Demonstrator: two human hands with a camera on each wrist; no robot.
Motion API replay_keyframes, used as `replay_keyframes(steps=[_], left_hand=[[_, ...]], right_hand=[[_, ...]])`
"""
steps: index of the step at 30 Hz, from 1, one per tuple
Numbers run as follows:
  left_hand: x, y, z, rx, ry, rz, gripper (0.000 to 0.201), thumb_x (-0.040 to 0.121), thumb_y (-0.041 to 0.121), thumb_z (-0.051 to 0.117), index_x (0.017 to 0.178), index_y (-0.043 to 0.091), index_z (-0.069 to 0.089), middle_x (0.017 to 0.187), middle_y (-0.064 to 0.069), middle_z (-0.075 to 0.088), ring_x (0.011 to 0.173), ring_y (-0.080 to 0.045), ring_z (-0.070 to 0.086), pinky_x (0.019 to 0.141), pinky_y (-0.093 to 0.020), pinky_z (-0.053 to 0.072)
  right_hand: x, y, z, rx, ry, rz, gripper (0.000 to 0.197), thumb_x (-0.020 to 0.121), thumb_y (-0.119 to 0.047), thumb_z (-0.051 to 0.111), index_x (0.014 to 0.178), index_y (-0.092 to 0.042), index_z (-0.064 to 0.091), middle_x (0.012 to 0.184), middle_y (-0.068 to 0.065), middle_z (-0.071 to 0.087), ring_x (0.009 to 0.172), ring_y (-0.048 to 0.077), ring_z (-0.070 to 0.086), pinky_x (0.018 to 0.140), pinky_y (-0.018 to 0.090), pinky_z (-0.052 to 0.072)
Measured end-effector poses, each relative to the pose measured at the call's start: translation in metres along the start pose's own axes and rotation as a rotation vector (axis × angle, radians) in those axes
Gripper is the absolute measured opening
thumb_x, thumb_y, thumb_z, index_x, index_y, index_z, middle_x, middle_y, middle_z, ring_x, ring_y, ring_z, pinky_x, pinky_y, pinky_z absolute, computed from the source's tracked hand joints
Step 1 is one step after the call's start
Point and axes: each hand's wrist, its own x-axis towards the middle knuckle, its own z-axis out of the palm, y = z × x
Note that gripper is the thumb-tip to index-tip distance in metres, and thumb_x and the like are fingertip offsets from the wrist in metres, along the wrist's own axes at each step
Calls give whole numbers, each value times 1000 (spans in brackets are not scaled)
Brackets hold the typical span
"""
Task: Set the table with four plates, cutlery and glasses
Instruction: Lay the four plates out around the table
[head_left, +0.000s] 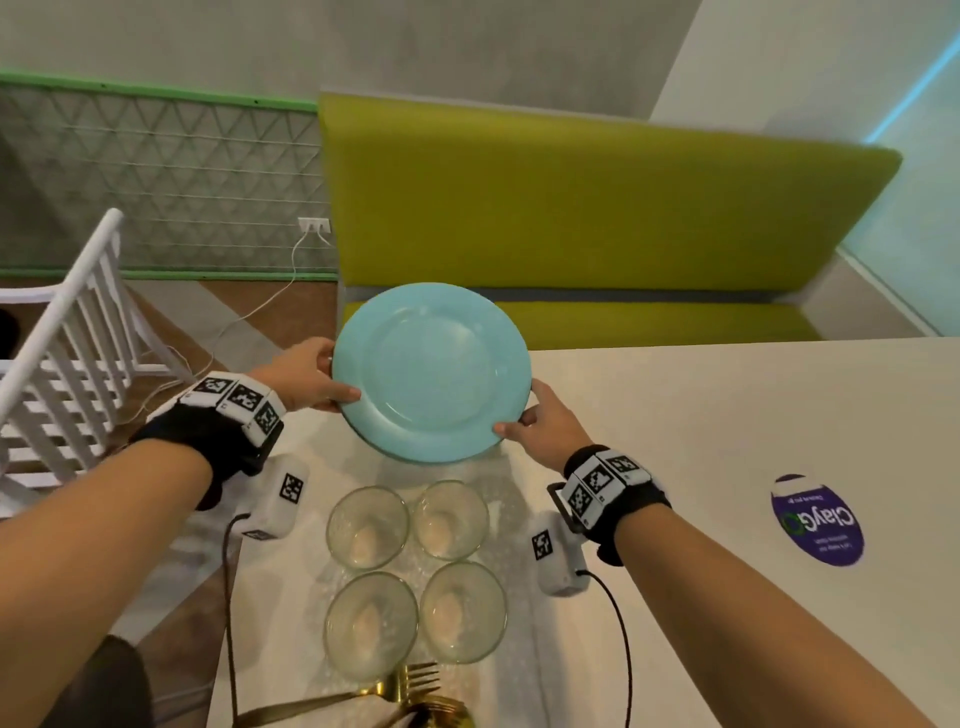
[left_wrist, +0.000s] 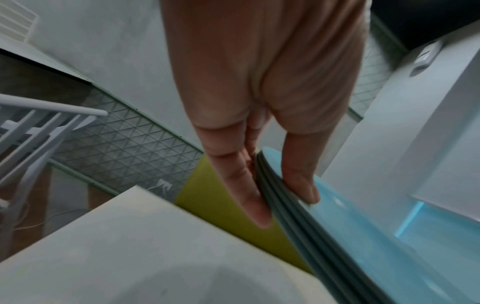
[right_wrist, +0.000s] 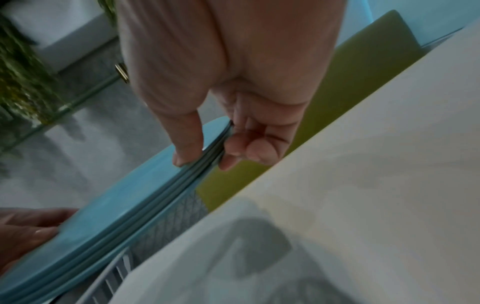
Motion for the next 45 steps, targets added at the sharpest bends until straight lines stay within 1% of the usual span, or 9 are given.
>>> replay_keyframes(steps=[5,9,24,28,31,34,38,42,45], left_hand=[[-41,51,6,-33,-35,127,23,81,-11,61,87,11,54,77,-1,67,51,-3,67,44,-16,54],[-78,78,32,-54,-76,199,19,81,-7,64,83,11,58,56,6,72,51,-3,68,50,-18,57],[-203,78,231,-605,-113,121,34,96,27,50,119,3,54,87,-7,64,74,-20,62,48,-25,57],[-213,63,265,-674,-79,66,43,96,24,49,129,-4,47,95,-10,64,81,-25,62,67,-40,53],[-218,54,273,-665,-35,53,41,98,21,46,131,-3,46,112,-16,61,87,-29,61,79,-46,49],[-218,43,268,-647,61,56,39,98,19,45,132,0,45,118,-17,59,84,-28,61,68,-42,51],[-214,36,250,-644,216,64,36,98,16,45,133,5,46,131,-18,56,103,-33,58,70,-44,50],[-213,40,229,-668,305,92,35,98,17,45,132,9,47,132,-16,56,107,-34,59,76,-43,50],[-210,47,217,-663,308,106,35,99,19,44,132,9,46,131,-15,57,104,-31,58,78,-44,51]], right_hand=[[-33,0,-42,158,175,-98,63,83,-32,70,137,-19,41,85,5,60,83,23,55,73,34,44],[-76,13,-73,180,302,-151,52,85,-37,66,129,-17,47,73,-5,52,81,22,54,73,37,47],[-228,130,-162,592,421,-13,39,93,-20,56,124,1,43,78,10,56,49,17,49,38,22,40],[-246,160,-171,684,440,49,28,96,-14,50,117,5,48,89,19,58,46,19,58,37,22,47],[-263,177,-173,804,479,66,17,98,-6,43,112,-4,51,84,11,58,64,24,56,48,32,55],[-274,196,-176,870,525,111,27,97,-1,40,122,4,51,90,13,57,76,29,56,71,47,52],[-281,224,-174,920,614,218,33,97,0,41,129,10,46,105,18,52,84,33,56,49,34,56],[-282,243,-161,925,634,327,35,95,5,41,129,11,45,104,20,52,93,35,53,57,42,56],[-278,252,-140,924,637,388,27,92,8,41,117,10,54,103,21,53,92,34,53,32,29,49]])
